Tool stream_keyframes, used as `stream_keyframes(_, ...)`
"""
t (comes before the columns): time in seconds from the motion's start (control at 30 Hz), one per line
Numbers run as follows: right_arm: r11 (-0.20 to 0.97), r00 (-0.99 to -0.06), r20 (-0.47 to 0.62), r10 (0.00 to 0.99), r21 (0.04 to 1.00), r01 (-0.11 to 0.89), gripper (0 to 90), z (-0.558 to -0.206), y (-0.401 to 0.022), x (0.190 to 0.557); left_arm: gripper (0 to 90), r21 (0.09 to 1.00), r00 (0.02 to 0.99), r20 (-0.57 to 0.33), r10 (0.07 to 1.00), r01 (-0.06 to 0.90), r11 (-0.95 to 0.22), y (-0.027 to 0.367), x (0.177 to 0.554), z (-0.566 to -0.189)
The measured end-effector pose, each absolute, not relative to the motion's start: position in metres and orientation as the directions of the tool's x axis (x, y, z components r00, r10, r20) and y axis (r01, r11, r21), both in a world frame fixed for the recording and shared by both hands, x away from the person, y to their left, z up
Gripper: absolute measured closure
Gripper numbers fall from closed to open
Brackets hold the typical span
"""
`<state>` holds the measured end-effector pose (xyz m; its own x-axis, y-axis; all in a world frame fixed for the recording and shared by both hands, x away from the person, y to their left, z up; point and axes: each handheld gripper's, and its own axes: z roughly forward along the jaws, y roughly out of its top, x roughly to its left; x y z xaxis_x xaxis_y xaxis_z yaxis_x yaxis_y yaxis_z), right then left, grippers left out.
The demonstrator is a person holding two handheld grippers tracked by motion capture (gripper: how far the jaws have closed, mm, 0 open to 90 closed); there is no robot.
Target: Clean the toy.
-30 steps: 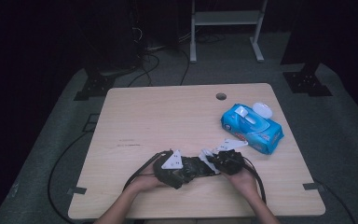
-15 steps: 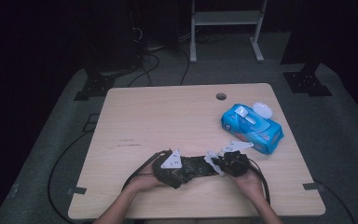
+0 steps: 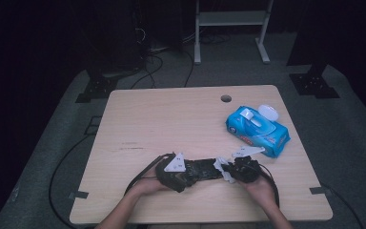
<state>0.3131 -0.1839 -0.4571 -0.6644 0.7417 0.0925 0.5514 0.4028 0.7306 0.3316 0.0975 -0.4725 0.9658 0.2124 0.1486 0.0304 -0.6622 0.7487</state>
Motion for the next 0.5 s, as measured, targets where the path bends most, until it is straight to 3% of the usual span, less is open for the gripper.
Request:
stream_keyframes(0.17, 0.442, -0.697, 0.062, 0.714, 0.732, 0.518, 83.7, -0.455, -0.176, 0.305, 24.4, 0.747, 0.967, 0.145, 0.211, 0.033, -0.664, 0.098, 0.332, -0.473)
stream_keyframes(0.37, 0.401, -0.618, 0.075, 0.782, 0.698, 0.593, 83.7, -0.461, -0.197, 0.317, 24.4, 0.751, 0.966, 0.142, 0.216, 0.037, -0.659, 0.097, 0.332, -0.473)
stream_keyframes(0.5, 0.385, -0.644, 0.114, 0.756, 0.719, 0.579, 83.7, -0.457, -0.191, 0.311, 24.4, 0.751, 0.967, 0.138, 0.216, 0.04, -0.659, 0.097, 0.333, -0.473)
